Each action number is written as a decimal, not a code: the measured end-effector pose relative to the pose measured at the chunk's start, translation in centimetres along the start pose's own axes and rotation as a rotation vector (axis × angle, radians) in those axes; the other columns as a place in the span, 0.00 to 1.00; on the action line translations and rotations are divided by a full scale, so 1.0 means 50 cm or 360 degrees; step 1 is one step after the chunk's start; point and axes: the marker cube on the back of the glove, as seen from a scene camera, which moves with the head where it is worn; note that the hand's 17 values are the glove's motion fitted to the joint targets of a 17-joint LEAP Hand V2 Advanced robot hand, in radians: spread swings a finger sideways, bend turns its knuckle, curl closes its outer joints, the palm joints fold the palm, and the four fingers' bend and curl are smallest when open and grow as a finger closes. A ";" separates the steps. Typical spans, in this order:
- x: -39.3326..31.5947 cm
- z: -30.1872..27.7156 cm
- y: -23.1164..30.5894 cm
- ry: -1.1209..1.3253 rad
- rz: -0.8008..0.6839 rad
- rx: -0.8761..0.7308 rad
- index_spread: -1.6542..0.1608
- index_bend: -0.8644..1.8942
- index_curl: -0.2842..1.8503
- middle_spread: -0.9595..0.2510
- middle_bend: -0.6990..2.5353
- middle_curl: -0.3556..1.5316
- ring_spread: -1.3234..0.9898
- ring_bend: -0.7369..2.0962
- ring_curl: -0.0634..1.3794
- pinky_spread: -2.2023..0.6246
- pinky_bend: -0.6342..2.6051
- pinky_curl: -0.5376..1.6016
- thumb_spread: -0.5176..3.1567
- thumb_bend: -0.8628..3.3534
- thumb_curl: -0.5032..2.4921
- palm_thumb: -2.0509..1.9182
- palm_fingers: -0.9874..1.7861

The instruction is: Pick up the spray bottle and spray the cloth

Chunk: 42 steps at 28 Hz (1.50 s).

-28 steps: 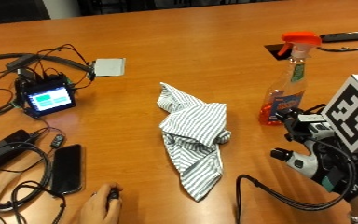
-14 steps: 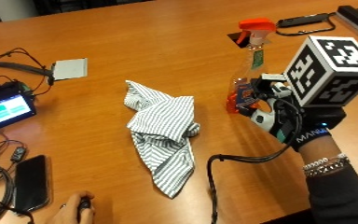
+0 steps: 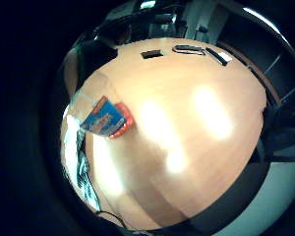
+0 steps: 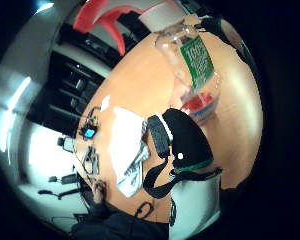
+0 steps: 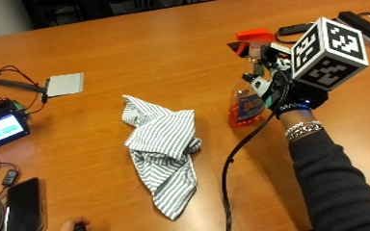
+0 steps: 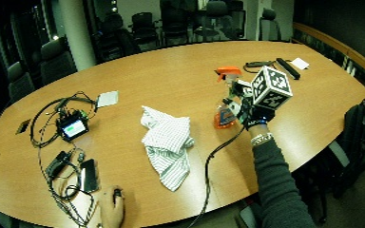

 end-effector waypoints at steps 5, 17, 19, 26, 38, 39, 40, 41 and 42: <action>0.008 0.045 -0.005 -0.0273 0.0106 -0.0069 0.72 0.36 0.25 0.73 0.28 0.36 0.53 0.40 0.25 0.86 0.29 0.39 0.46 0.24 0.25 0.67 0.57; 0.010 0.097 -0.012 -0.1067 0.0161 0.0112 0.71 0.35 0.24 0.68 0.34 0.40 0.52 0.43 0.27 0.83 0.27 0.39 0.44 0.23 0.28 0.71 0.67; 0.011 0.091 -0.014 -0.1073 0.0183 0.0171 0.72 0.37 0.24 0.67 0.34 0.40 0.51 0.43 0.27 0.82 0.26 0.38 0.43 0.23 0.28 0.72 0.69; 0.003 0.068 -0.028 -0.1219 0.0259 0.0399 0.73 0.38 0.26 0.63 0.35 0.41 0.50 0.45 0.31 0.78 0.25 0.39 0.41 0.22 0.30 0.73 0.76; -0.010 0.061 -0.021 -0.1057 0.0168 0.0757 0.76 0.40 0.31 0.63 0.37 0.45 0.49 0.47 0.35 0.69 0.34 0.45 0.36 0.20 0.33 0.73 0.89; -0.016 0.054 -0.018 -0.1007 0.0135 0.0769 0.76 0.41 0.32 0.63 0.37 0.45 0.49 0.47 0.35 0.69 0.35 0.45 0.35 0.20 0.33 0.74 0.89; -0.023 0.047 -0.017 -0.0956 0.0093 0.0782 0.76 0.41 0.32 0.63 0.38 0.45 0.49 0.47 0.35 0.69 0.35 0.45 0.35 0.20 0.34 0.74 0.88; -0.031 0.038 -0.017 -0.0903 0.0045 0.0795 0.76 0.41 0.32 0.63 0.38 0.45 0.49 0.48 0.36 0.69 0.36 0.46 0.34 0.20 0.34 0.74 0.88; -0.040 0.029 -0.019 -0.0848 -0.0011 0.0808 0.76 0.42 0.33 0.64 0.38 0.46 0.49 0.48 0.36 0.69 0.36 0.46 0.34 0.20 0.34 0.74 0.88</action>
